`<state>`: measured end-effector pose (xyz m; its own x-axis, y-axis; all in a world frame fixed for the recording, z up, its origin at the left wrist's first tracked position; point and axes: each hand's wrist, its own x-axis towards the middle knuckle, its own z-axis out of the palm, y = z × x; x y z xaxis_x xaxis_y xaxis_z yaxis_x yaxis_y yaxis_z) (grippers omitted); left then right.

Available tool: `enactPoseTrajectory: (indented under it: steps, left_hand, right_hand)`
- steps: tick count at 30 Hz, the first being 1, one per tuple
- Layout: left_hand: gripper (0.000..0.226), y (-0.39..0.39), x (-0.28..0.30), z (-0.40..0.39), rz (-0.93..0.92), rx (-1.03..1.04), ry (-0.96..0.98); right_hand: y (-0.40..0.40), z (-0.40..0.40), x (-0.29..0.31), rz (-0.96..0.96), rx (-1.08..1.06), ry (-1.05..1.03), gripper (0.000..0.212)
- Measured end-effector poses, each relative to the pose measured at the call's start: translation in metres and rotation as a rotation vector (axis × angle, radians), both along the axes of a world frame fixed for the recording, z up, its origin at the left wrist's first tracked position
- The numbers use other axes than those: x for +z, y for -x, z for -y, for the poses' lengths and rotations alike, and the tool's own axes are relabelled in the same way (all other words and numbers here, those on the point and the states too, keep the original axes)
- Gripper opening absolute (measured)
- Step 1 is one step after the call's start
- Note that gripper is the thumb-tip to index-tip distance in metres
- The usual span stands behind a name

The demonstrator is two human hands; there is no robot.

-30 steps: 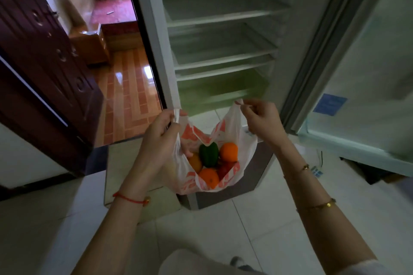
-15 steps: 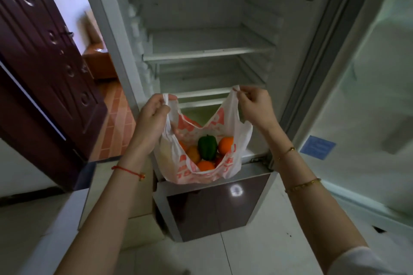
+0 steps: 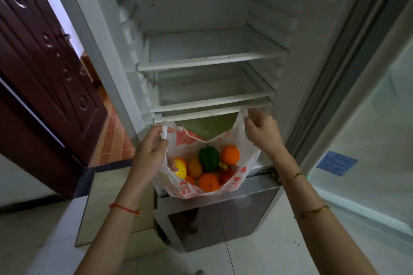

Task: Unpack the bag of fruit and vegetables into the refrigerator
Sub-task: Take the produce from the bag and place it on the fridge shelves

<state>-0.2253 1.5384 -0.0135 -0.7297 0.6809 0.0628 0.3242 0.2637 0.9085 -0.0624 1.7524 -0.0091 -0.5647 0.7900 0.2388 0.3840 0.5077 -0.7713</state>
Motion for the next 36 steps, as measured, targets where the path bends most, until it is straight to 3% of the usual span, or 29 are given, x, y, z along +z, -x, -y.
enactPoseTrajectory:
  steps: [5,8,10,12,14,16,18,23,25,28,30,36]
  left_hand:
    - [0.033,-0.005,-0.007,0.010,-0.002,-0.037,0.047]
    - [0.033,-0.010,-0.007,0.013,-0.033,-0.053,0.049]
    - [0.034,-0.010,-0.008,0.013,-0.029,-0.050,0.049]
    - [0.034,-0.012,-0.009,0.013,-0.030,-0.054,0.050]
    - [0.035,-0.015,-0.008,0.011,-0.026,-0.063,0.049]
    - [0.034,-0.015,-0.010,0.009,-0.015,-0.057,0.046]
    - [0.032,-0.015,-0.011,0.007,-0.022,-0.040,0.050]
    - [0.031,-0.018,-0.011,0.002,-0.024,0.020,0.044]
    - [0.034,-0.018,-0.011,0.001,-0.025,0.054,0.040]
    - [0.038,-0.019,-0.010,-0.001,0.010,0.079,0.037]
    - [0.037,-0.021,-0.011,-0.004,0.032,0.086,0.044]
    - [0.036,-0.027,-0.014,-0.012,0.040,0.094,0.056]
  right_hand:
    - [0.008,0.003,-0.017,0.215,-0.191,-0.293,0.022]
    - [0.014,0.009,-0.024,0.281,-0.311,-0.514,0.041]
    - [0.017,0.014,-0.023,0.256,-0.371,-0.615,0.041]
    - [0.019,0.018,-0.023,0.188,-0.289,-0.691,0.031]
    - [0.021,0.022,-0.028,0.104,-0.064,-0.709,0.018]
    - [0.025,0.025,-0.037,0.076,0.189,-0.600,0.015]
    - [0.029,0.025,-0.046,0.149,0.400,-0.423,0.021]
    - [0.047,0.019,-0.073,0.474,0.753,-0.267,0.030]
    - [0.055,0.009,-0.081,0.595,0.748,-0.233,0.021]
    - [0.063,-0.019,-0.093,0.689,0.591,-0.394,0.049]
    - [0.068,-0.038,-0.100,0.706,0.527,-0.398,0.061]
    - [0.066,-0.069,-0.117,0.811,0.622,-0.507,0.086]
